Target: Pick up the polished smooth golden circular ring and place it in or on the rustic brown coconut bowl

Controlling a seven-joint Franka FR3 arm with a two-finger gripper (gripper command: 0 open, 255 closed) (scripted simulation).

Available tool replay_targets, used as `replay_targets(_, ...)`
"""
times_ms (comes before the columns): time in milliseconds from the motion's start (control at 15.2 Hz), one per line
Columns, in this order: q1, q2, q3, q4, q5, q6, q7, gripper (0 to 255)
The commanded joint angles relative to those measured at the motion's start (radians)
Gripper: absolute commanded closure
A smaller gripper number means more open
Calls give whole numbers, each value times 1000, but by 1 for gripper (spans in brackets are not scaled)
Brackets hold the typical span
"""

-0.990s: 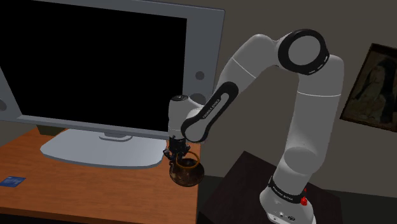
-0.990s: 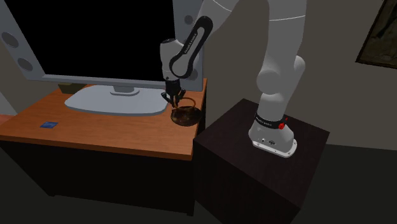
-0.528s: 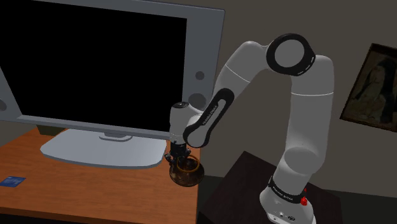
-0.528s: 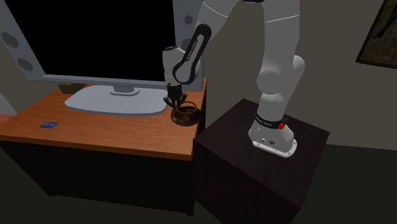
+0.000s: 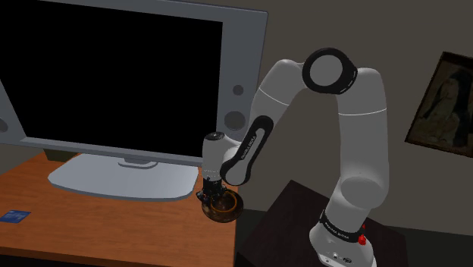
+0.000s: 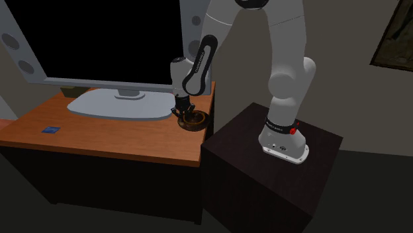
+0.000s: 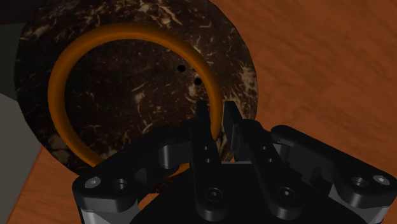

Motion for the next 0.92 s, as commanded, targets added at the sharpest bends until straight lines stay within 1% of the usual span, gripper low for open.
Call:
replay_targets(0, 6, 17, -11, 7, -11, 10, 5, 255)
replay_targets(462, 6, 17, -11, 6, -11, 10, 5, 255)
replay_targets(528, 6, 17, -11, 6, -11, 10, 5, 0)
replay_targets(858, 6, 17, -11, 6, -11, 10, 5, 0)
